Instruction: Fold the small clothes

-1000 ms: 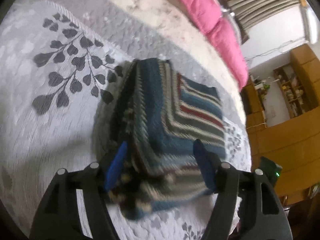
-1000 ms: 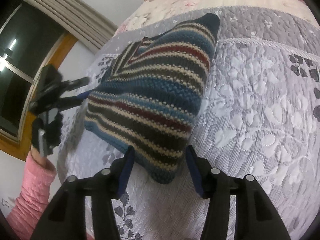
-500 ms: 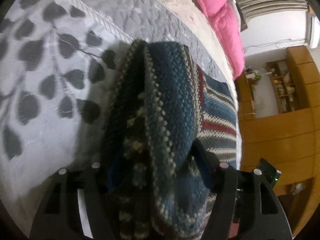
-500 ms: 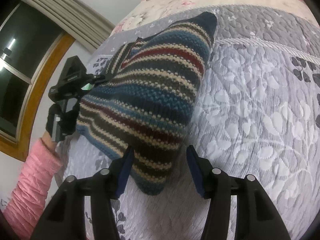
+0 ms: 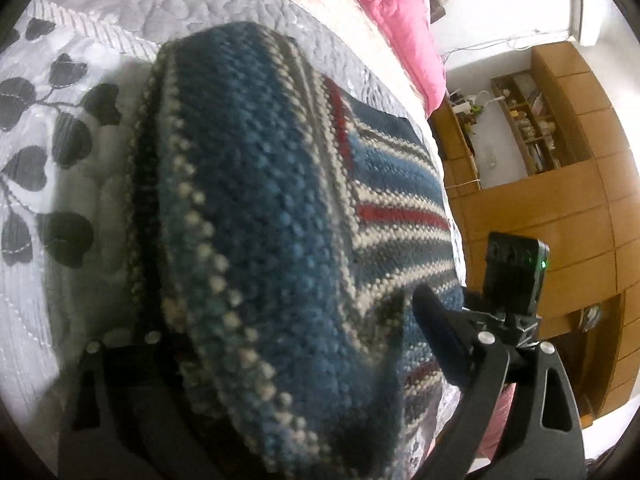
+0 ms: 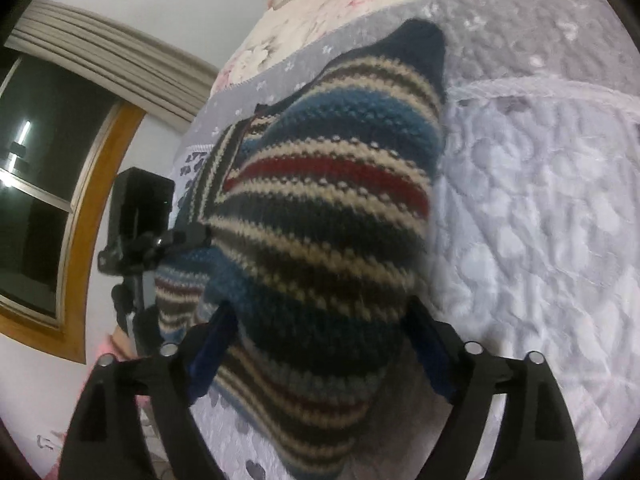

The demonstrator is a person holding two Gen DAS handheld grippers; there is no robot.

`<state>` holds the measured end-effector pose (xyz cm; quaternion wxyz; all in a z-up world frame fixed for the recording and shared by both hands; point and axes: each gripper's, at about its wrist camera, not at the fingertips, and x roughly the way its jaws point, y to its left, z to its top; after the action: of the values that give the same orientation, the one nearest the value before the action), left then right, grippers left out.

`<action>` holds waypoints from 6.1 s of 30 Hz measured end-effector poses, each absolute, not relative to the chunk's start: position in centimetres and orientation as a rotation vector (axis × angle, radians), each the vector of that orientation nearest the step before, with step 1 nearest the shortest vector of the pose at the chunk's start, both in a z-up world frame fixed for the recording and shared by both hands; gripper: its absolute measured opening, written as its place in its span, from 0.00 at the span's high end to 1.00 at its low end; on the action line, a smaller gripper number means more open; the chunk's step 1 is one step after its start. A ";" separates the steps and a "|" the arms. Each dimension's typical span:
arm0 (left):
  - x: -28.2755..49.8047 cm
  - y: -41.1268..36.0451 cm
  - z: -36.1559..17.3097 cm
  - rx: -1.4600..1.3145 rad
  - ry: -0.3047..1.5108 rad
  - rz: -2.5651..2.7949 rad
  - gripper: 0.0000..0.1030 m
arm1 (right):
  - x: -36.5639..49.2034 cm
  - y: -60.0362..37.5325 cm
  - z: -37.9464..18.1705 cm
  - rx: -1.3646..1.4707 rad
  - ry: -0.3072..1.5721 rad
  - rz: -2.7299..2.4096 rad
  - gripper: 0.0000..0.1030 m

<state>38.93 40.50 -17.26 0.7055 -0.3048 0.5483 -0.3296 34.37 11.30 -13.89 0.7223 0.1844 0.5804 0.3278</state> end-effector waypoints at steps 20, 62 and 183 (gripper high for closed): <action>30.0 33.1 -11.9 -0.804 1.075 -0.799 0.69 | 27.6 3.6 -7.2 0.411 1.164 0.855 0.47; 14.8 22.6 -9.0 -0.588 0.974 -0.613 0.43 | 10.9 -13.2 -12.5 0.495 1.182 0.610 0.25; -6.2 16.6 0.8 0.029 0.884 0.013 0.08 | -6.5 -3.5 -3.1 0.056 0.993 0.055 0.04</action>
<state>-6.17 16.65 0.77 0.9039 0.0139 0.4275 0.0064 -6.53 -3.53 -3.10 0.8784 0.0268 0.4764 0.0263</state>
